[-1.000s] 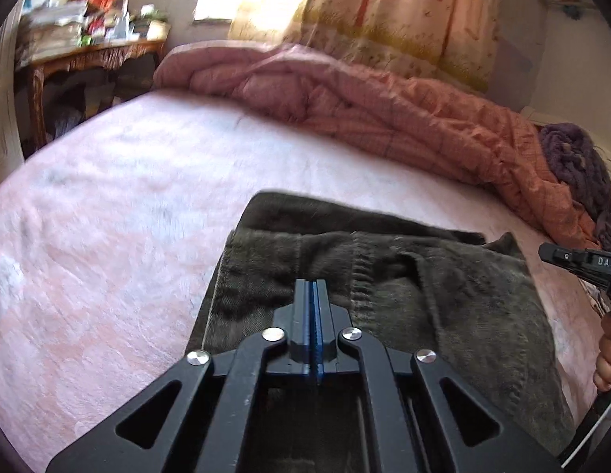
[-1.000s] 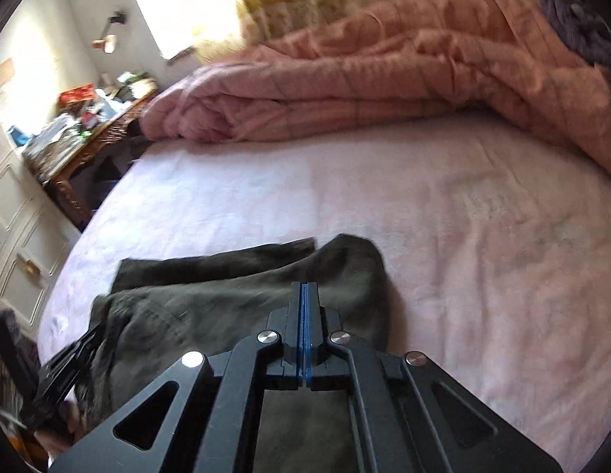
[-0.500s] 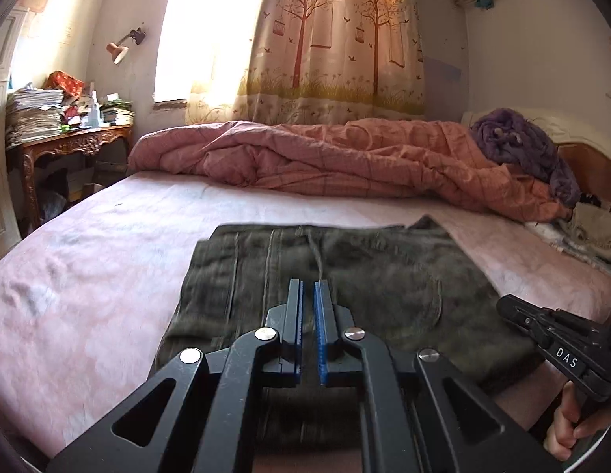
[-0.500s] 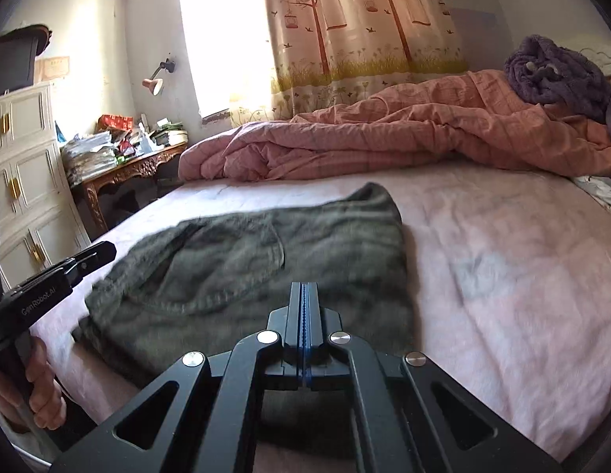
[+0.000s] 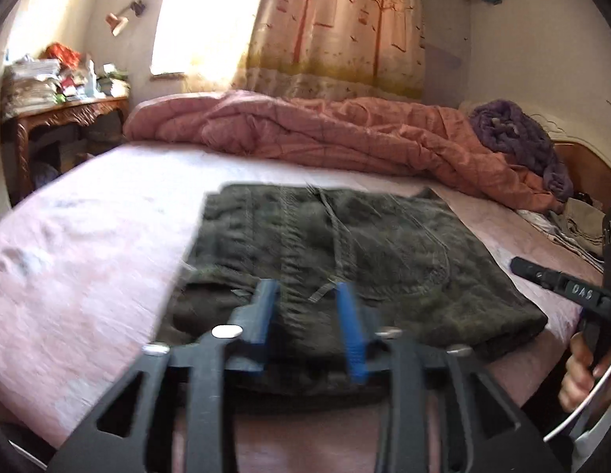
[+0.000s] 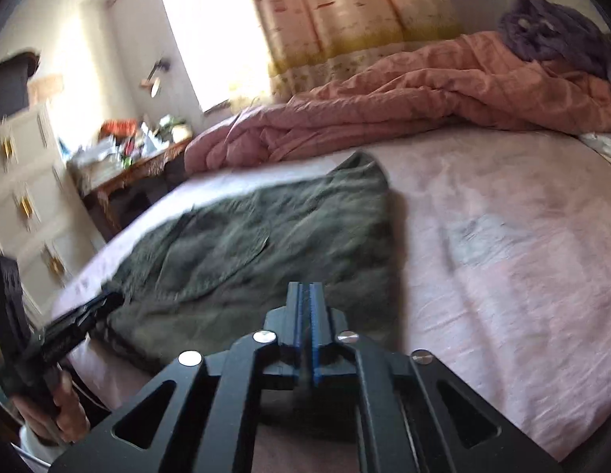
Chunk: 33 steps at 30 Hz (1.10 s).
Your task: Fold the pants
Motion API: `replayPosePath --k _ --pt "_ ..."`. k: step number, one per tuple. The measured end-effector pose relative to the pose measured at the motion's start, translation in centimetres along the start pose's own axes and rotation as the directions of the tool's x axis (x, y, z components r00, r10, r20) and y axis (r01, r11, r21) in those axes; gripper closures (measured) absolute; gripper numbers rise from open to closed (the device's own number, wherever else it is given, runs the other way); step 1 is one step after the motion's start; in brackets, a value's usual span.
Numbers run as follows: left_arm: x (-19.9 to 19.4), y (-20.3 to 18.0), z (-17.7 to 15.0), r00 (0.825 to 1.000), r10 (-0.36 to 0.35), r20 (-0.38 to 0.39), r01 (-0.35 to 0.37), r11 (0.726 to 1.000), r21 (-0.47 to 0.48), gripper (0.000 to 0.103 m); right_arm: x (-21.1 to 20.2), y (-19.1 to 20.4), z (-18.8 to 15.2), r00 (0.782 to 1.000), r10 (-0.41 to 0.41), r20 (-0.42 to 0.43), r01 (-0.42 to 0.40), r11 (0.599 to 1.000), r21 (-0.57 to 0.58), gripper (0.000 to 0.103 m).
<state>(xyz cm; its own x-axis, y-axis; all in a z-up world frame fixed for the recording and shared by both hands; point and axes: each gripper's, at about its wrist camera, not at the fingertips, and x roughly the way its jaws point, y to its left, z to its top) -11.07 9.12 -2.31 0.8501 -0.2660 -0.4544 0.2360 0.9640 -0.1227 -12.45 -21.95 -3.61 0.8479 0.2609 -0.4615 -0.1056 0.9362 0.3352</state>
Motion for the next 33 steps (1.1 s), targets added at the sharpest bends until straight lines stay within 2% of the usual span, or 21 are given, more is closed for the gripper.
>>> replayPosePath --k 1,3,5,6,7,8,9,11,13,14,16,18,21,23,24,27,30,33 --pt "-0.4 0.4 0.6 1.0 -0.003 0.009 0.003 1.0 0.0 0.06 -0.1 -0.8 0.8 1.0 -0.013 0.001 0.013 1.0 0.0 0.09" --pt "-0.3 1.8 2.1 0.999 -0.036 -0.019 0.035 0.999 -0.027 0.057 -0.1 -2.0 1.9 0.999 -0.041 -0.001 0.041 0.999 0.009 0.09" --pt "0.6 3.7 3.5 0.995 -0.067 -0.076 0.062 0.996 -0.065 0.057 0.0 -3.7 3.1 1.0 0.002 -0.021 0.0 0.998 0.065 0.089" --pt "1.0 4.5 3.9 0.994 -0.054 -0.092 0.047 0.996 -0.076 0.057 0.0 -4.3 3.4 0.999 0.025 -0.024 -0.023 0.996 0.091 0.081" --pt "1.5 5.1 4.3 0.993 -0.037 -0.112 0.028 0.996 -0.082 0.057 0.0 -5.1 3.8 0.998 0.052 -0.024 -0.049 0.991 0.125 0.062" --pt "2.1 6.0 4.6 0.989 -0.045 -0.143 0.031 0.995 -0.095 0.055 0.2 -5.7 4.2 0.997 0.077 -0.026 -0.072 0.986 0.152 0.052" --pt "2.6 7.0 4.8 0.983 -0.065 -0.169 0.044 0.991 -0.127 0.054 0.6 -6.3 4.5 0.993 0.108 -0.039 -0.1 0.98 0.172 0.047" --pt "4.0 9.2 4.8 0.967 -0.134 -0.217 0.081 0.968 -0.238 0.053 1.6 -7.0 5.0 0.983 0.159 -0.088 -0.139 0.971 0.196 0.047" --pt "5.0 11.0 4.3 0.96 -0.128 -0.247 0.045 0.948 -0.315 0.054 3.0 -8.0 5.0 0.958 0.246 -0.147 -0.202 0.944 0.26 0.047" --pt "5.3 11.4 4.0 0.958 -0.141 -0.251 0.051 0.941 -0.334 0.054 3.7 -8.4 4.8 0.944 0.282 -0.168 -0.225 0.929 0.294 0.047" --pt "6.3 12.1 3.2 0.934 -0.228 -0.274 0.11 0.916 -0.387 0.054 5.3 -9.4 4.1 0.908 0.357 -0.221 -0.257 0.889 0.38 0.047" --pt "7.6 12.7 2.2 0.901 -0.323 -0.29 0.169 0.876 -0.452 0.051 6.4 -9.9 3.2 0.891 0.379 -0.25 -0.254 0.873 0.417 0.047" --pt "8.3 12.7 2.0 0.894 -0.36 -0.266 0.209 0.861 -0.463 0.044 7.4 -9.3 3.3 0.872 0.412 -0.266 -0.287 0.868 0.406 0.048" --pt "9.0 13.1 2.4 0.879 -0.406 -0.25 0.237 0.828 -0.509 0.039 8.4 -8.9 3.4 0.856 0.433 -0.282 -0.302 0.862 0.408 0.048" --pt "9.4 13.1 2.6 0.873 -0.419 -0.25 0.246 0.821 -0.516 0.039 9.2 -8.6 3.5 0.85 0.438 -0.294 -0.302 0.861 0.41 0.048" --pt "10.3 13.0 3.3 0.867 -0.422 -0.264 0.248 0.825 -0.507 0.039 10.8 -8.2 4.1 0.847 0.434 -0.306 -0.294 0.864 0.409 0.048" --pt "11.6 12.8 3.9 0.857 -0.438 -0.272 0.257 0.82 -0.511 0.039 12.1 -8.3 4.4 0.836 0.463 -0.294 -0.314 0.843 0.436 0.048" --pt "12.3 12.9 4.1 0.847 -0.454 -0.276 0.263 0.809 -0.525 0.039 13.2 -8.9 4.8 0.837 0.471 -0.278 -0.309 0.827 0.469 0.053"
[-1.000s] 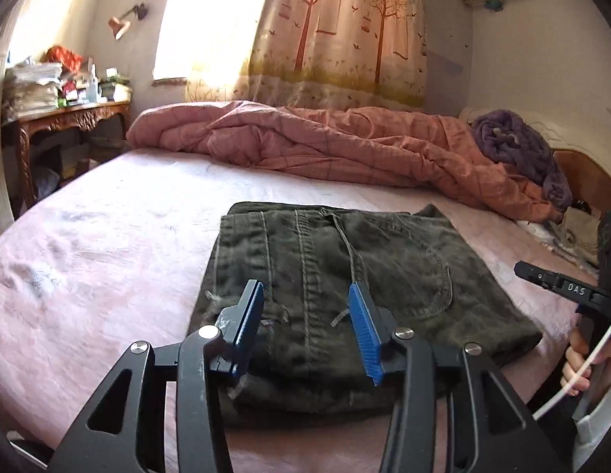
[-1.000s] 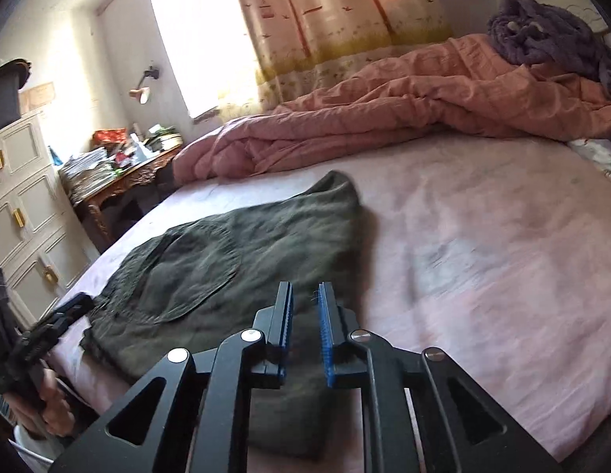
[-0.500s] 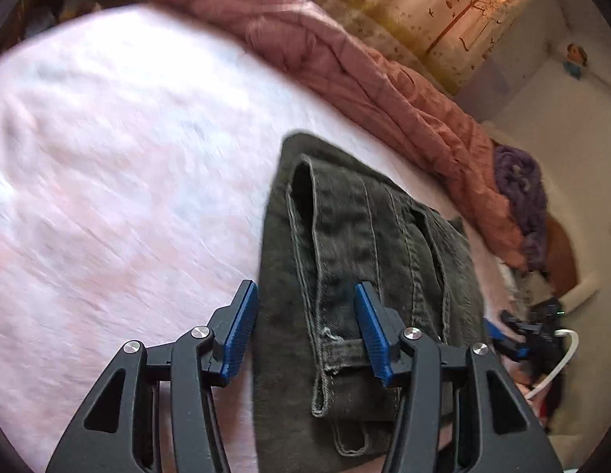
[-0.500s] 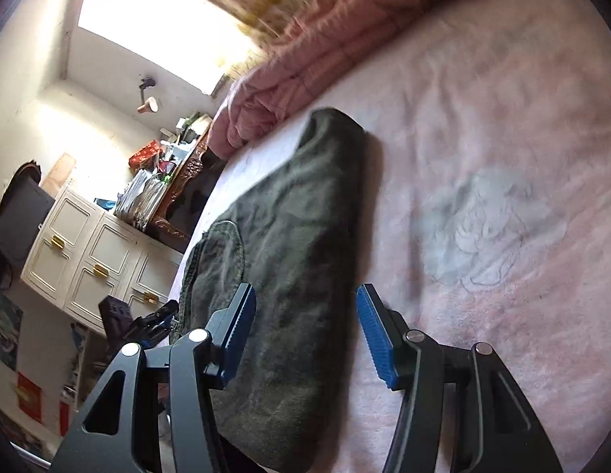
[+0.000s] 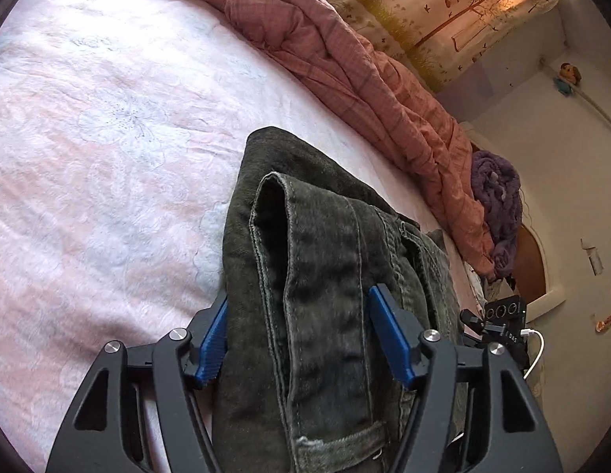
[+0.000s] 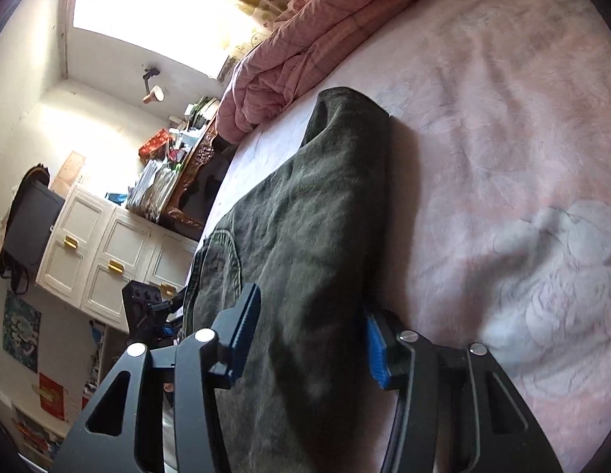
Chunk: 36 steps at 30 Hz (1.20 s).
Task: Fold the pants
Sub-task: 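Grasp the pants side with the left tool and lift it over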
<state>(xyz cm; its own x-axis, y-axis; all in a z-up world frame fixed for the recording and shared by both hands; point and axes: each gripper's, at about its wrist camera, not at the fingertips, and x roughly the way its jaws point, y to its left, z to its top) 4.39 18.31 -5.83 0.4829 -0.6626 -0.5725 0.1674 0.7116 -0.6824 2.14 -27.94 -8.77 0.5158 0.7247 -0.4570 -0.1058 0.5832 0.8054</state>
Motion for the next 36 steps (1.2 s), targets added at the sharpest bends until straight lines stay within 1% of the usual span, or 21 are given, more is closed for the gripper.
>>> replayPosePath --k 2,3,5,7,8,9,10,11,12,16,19,20,21,24,25,26,27,29,30,33,36 --pt "-0.2 0.2 -0.1 1.0 -0.009 -0.002 0.009 1.0 -0.007 0.041 0.2 -0.2 0.3 1.0 0.0 0.005 0.0 1.0 0.006 0.057" --pt "-0.4 0.1 -0.4 1.0 -0.005 -0.003 0.005 1.0 -0.003 0.046 0.2 -0.1 0.2 1.0 -0.005 0.004 0.005 1.0 0.003 0.058" --pt "-1.0 0.1 -1.3 1.0 -0.023 -0.01 0.023 1.0 0.003 0.05 -0.1 0.4 -0.5 1.0 0.009 -0.014 -0.01 1.0 -0.018 0.058" --pt "-1.6 0.3 -2.1 0.997 -0.078 -0.022 0.078 0.997 -0.011 0.051 -0.4 1.0 -1.5 0.999 0.03 -0.038 -0.031 0.999 -0.042 0.058" --pt "-1.8 0.2 -2.4 0.994 -0.101 -0.029 0.101 0.995 0.005 0.05 -0.5 1.1 -1.9 0.999 0.03 -0.041 -0.032 0.998 -0.047 0.058" --pt "-1.9 -0.1 -2.6 0.994 -0.106 -0.04 0.107 0.994 0.029 0.05 -0.6 1.1 -2.1 0.999 0.031 -0.04 -0.032 0.999 -0.042 0.058" --pt "-1.8 -0.3 -2.7 0.995 -0.09 -0.049 0.092 0.994 0.05 0.05 -0.6 1.1 -2.1 0.999 0.03 -0.039 -0.032 0.999 -0.038 0.058" --pt "-1.6 -0.4 -2.5 0.995 -0.081 -0.054 0.083 0.995 0.049 0.046 -0.4 1.2 -2.0 0.999 0.026 -0.04 -0.028 0.999 -0.039 0.058" --pt "-1.1 -0.2 -2.0 0.993 -0.093 -0.066 0.095 0.995 0.024 0.044 -0.1 1.2 -1.7 0.999 0.025 -0.042 -0.027 0.999 -0.044 0.058" --pt "1.1 -0.1 0.5 0.989 -0.113 -0.1 0.108 0.993 -0.047 0.044 2.1 1.3 0.0 0.998 0.009 -0.056 -0.012 0.999 -0.053 0.058" --pt "2.0 -0.6 1.2 0.988 -0.098 -0.121 0.092 0.994 -0.055 0.045 3.2 1.5 0.9 0.998 -0.014 -0.064 0.011 0.998 -0.057 0.059" --pt "1.7 -0.6 0.9 0.989 -0.089 -0.119 0.084 0.995 -0.047 0.052 3.2 1.5 0.9 0.998 -0.019 -0.062 0.015 0.998 -0.061 0.061" --pt "1.4 -0.8 0.6 0.991 -0.08 -0.109 0.077 0.996 -0.033 0.061 3.0 1.7 0.7 0.998 -0.026 -0.055 0.022 0.997 -0.075 0.065" --pt "0.6 -1.0 -0.2 0.996 -0.055 -0.072 0.053 0.998 -0.019 0.073 2.4 1.9 0.1 0.999 -0.031 -0.033 0.028 0.996 -0.084 0.074" --pt "0.4 -1.1 -0.3 0.997 -0.046 -0.063 0.046 0.999 -0.012 0.074 2.3 2.2 0.0 0.999 -0.037 -0.021 0.035 0.995 -0.098 0.078" --pt "0.2 -1.6 -0.3 0.998 -0.029 -0.053 0.03 0.999 0.011 0.075 2.1 2.6 -0.2 0.999 -0.052 -0.009 0.051 0.992 -0.119 0.08" --pt "0.0 -2.2 -0.3 0.999 -0.008 -0.043 0.01 0.999 0.043 0.076 1.9 3.5 -0.4 0.996 -0.088 0.011 0.089 0.982 -0.165 0.082" --pt "-0.5 -3.9 -0.3 0.999 0.032 -0.015 -0.03 0.992 0.121 0.077 1.6 5.4 -0.7 0.989 -0.143 0.048 0.15 0.955 -0.254 0.083" --pt "-0.8 -4.6 -0.2 0.999 0.039 -0.005 -0.037 0.989 0.145 0.078 1.4 6.7 -0.8 0.985 -0.156 0.069 0.169 0.939 -0.3 0.084" --pt "-2.2 -5.9 0.9 1.0 0.015 0.024 -0.019 0.985 0.171 0.079 0.8 9.0 -0.3 0.985 -0.146 0.093 0.169 0.927 -0.334 0.084" --pt "-3.9 -7.0 2.5 0.996 0.016 0.084 -0.034 0.976 0.214 0.079 0.9 11.0 0.9 0.984 -0.134 0.121 0.169 0.919 -0.355 0.084"
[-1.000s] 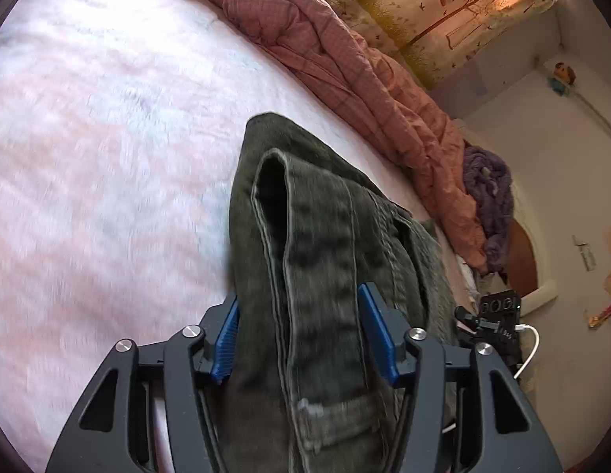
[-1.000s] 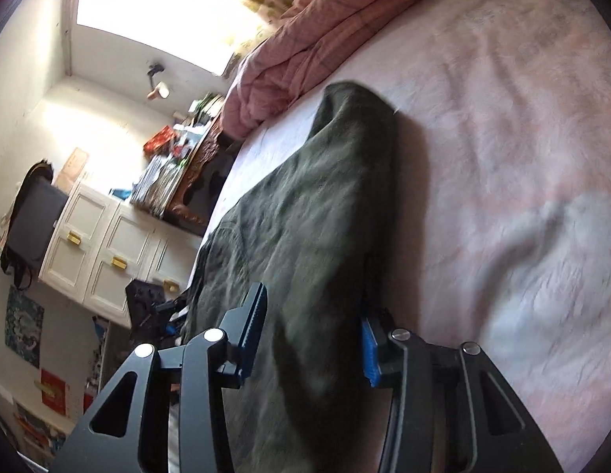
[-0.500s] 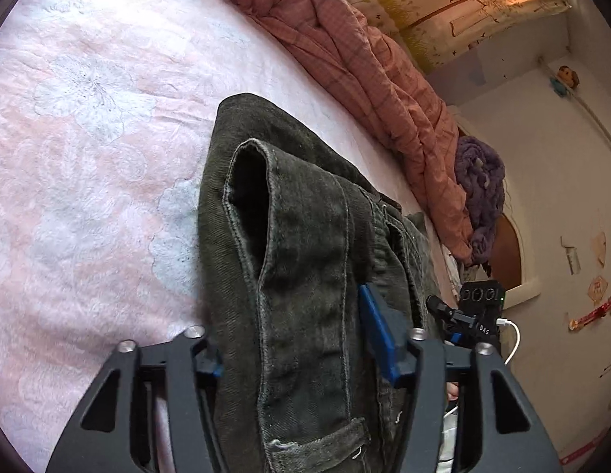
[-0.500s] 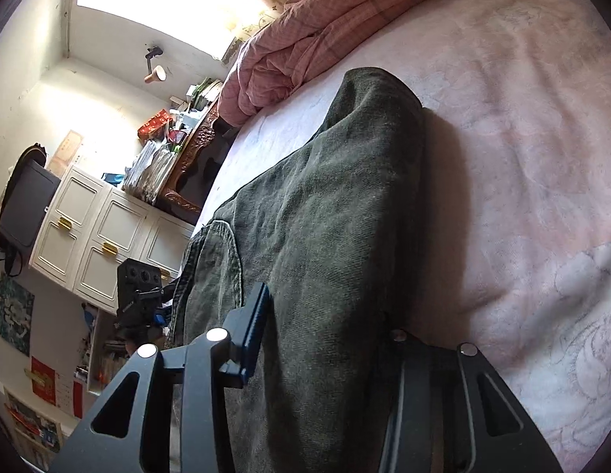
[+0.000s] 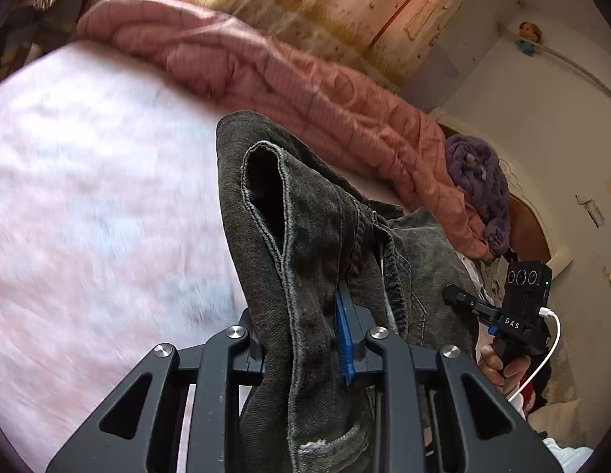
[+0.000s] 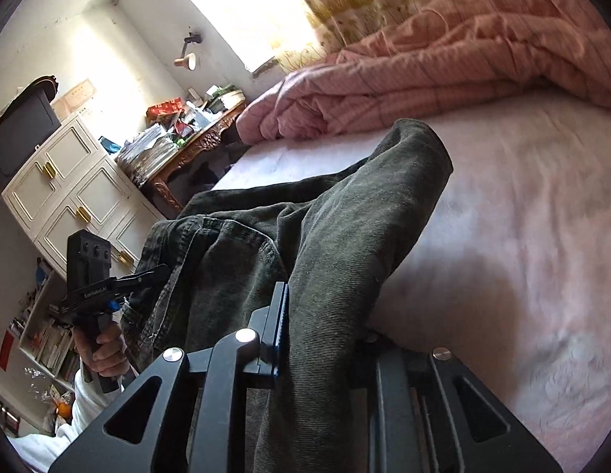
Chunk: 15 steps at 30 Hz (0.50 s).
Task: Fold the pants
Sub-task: 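Grasp the pants side with the left tool and lift it over, then fold the held side over onto the pants and open the left tool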
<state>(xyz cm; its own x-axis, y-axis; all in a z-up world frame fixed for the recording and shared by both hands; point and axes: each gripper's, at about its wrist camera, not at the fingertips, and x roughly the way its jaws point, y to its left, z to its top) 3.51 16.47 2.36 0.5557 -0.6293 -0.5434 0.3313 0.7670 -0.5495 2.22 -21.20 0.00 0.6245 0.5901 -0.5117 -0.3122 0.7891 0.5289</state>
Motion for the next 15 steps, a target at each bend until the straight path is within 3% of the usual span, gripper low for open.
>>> replayPosePath --k 8,15 --pt "-2.3 2.8 7.9 0.995 0.028 0.096 -0.027 1.0 -0.003 0.079 3.2 4.0 6.9 0.998 0.028 0.057 -0.025 0.998 -0.063 0.084" --pt "-0.2 8.1 15.6 0.985 0.099 0.14 -0.1 0.995 -0.002 0.079 11.1 6.3 13.6 0.998 -0.003 0.059 0.01 0.993 -0.12 0.084"
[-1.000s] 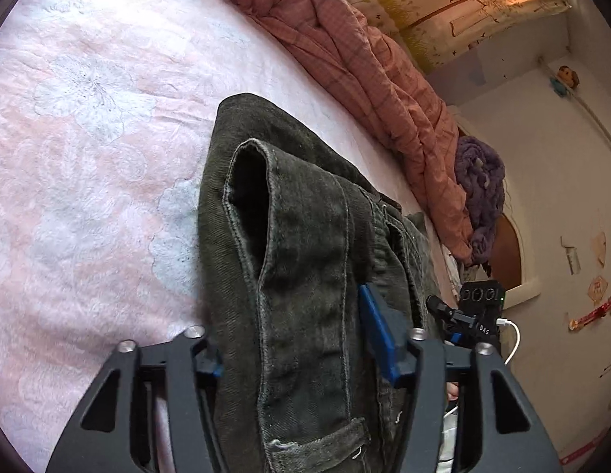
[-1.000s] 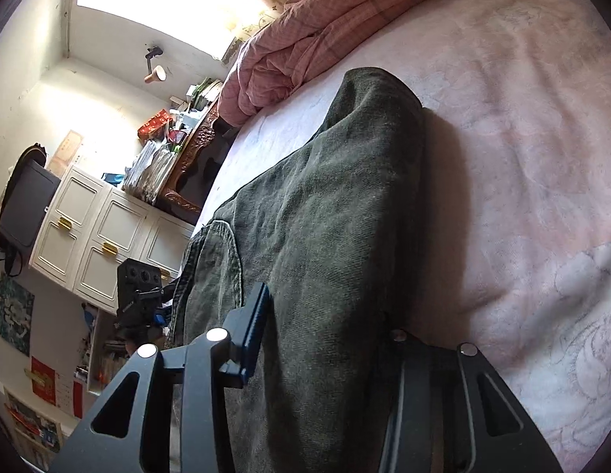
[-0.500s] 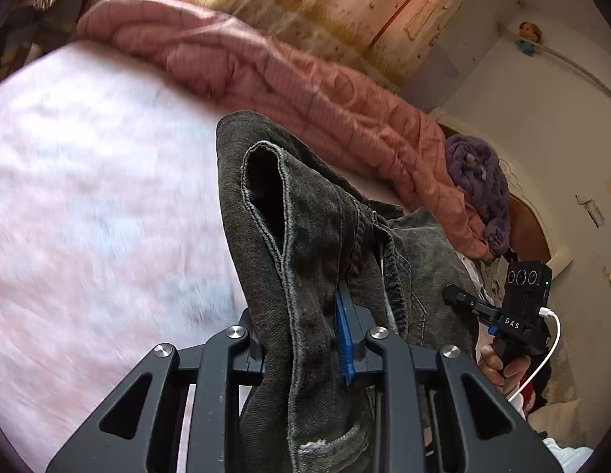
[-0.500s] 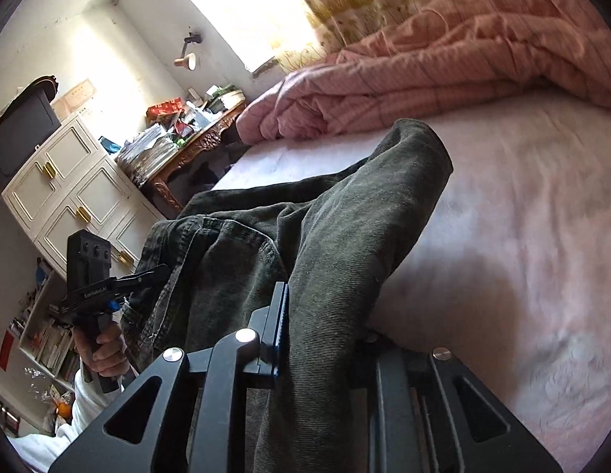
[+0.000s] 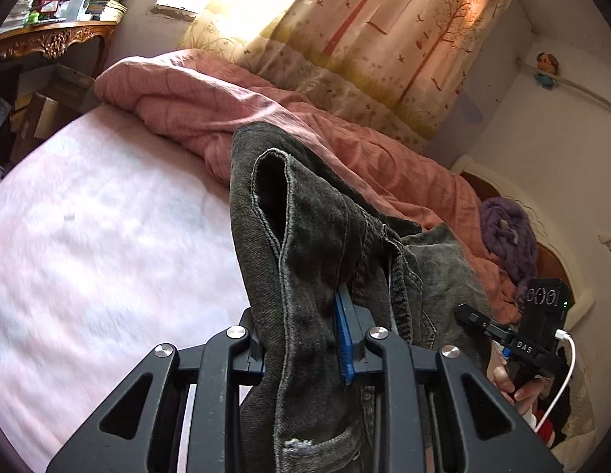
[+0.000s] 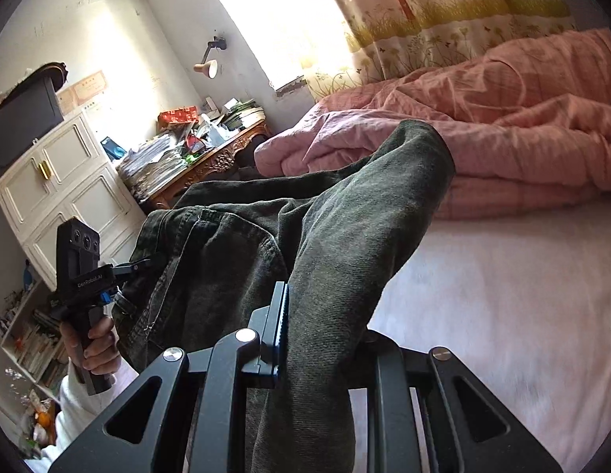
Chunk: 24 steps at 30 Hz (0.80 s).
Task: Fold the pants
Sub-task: 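Fold the held side over onto the pants and open the left tool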
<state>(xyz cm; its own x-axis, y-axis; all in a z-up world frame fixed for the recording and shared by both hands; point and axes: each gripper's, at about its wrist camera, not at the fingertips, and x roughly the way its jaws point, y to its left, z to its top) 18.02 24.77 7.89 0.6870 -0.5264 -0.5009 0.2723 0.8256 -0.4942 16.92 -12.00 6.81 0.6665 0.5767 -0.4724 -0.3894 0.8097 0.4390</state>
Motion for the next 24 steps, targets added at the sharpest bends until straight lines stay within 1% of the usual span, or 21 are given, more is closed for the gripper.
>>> replayPosePath --k 2,5,8,10,12,14,15,16,17,18,19,20,21,23,24 --pt "1.1 1.8 2.0 1.0 0.025 0.014 -0.025 1.0 -0.006 0.079 3.1 0.0 1.9 1.0 -0.009 0.0 0.009 1.0 -0.001 0.084" --pt "2.8 4.0 4.9 0.997 0.069 0.039 -0.07 0.997 0.021 0.079 7.6 -0.1 4.4 1.0 -0.016 -0.006 0.016 1.0 -0.008 0.084" --pt "4.4 6.9 6.4 0.992 0.115 0.049 -0.116 0.993 0.016 0.079 11.7 -0.3 6.3 1.0 -0.005 -0.003 0.005 1.0 -0.002 0.084" --pt "5.5 8.9 6.9 0.988 0.15 0.046 -0.15 0.989 0.006 0.079 15.2 -0.3 6.8 1.0 0.0 -0.03 0.0 1.0 0.002 0.084" --pt "7.1 11.2 6.6 0.981 0.193 0.024 -0.193 0.981 -0.004 0.079 18.4 -0.8 6.1 0.998 0.003 -0.063 -0.002 1.0 0.018 0.084" --pt "9.3 13.9 5.1 0.976 0.218 -0.016 -0.218 0.974 -0.055 0.078 21.6 -1.8 5.0 0.995 -0.004 -0.099 0.008 0.999 0.04 0.084" --pt "10.5 15.2 4.1 0.969 0.242 -0.04 -0.244 0.967 -0.074 0.077 23.6 -2.6 3.8 0.991 -0.043 -0.123 0.048 0.998 0.04 0.084" --pt "11.8 16.4 3.0 0.957 0.284 -0.055 -0.287 0.955 -0.078 0.072 25.0 -3.1 2.9 0.985 -0.106 -0.136 0.11 0.994 0.026 0.08" --pt "12.8 17.6 1.9 0.948 0.312 -0.061 -0.316 0.947 -0.064 0.064 26.1 -3.7 2.0 0.975 -0.166 -0.148 0.169 0.986 0.008 0.078" --pt "12.9 18.4 1.4 0.956 0.288 -0.063 -0.292 0.952 -0.089 0.064 26.8 -4.5 1.5 0.975 -0.145 -0.168 0.152 0.988 0.031 0.078" --pt "12.5 18.7 1.7 0.964 0.259 -0.061 -0.265 0.956 -0.125 0.064 26.7 -5.1 1.9 0.979 -0.109 -0.172 0.124 0.989 0.075 0.078" --pt "12.1 18.5 1.9 0.964 0.259 -0.052 -0.264 0.956 -0.129 0.064 26.5 -5.4 2.3 0.982 -0.087 -0.168 0.104 0.99 0.098 0.078" --pt "12.1 18.0 1.9 0.959 0.279 -0.048 -0.283 0.953 -0.109 0.063 26.6 -5.4 2.2 0.982 -0.09 -0.165 0.105 0.991 0.088 0.078" --pt "12.5 17.1 1.4 0.939 0.343 -0.036 -0.345 0.938 -0.046 0.061 26.9 -5.3 1.8 0.98 -0.106 -0.17 0.12 0.99 0.073 0.078" --pt "12.4 16.8 1.4 0.934 0.357 -0.031 -0.358 0.933 -0.033 0.059 27.0 -5.2 1.9 0.98 -0.106 -0.17 0.12 0.99 0.073 0.078"
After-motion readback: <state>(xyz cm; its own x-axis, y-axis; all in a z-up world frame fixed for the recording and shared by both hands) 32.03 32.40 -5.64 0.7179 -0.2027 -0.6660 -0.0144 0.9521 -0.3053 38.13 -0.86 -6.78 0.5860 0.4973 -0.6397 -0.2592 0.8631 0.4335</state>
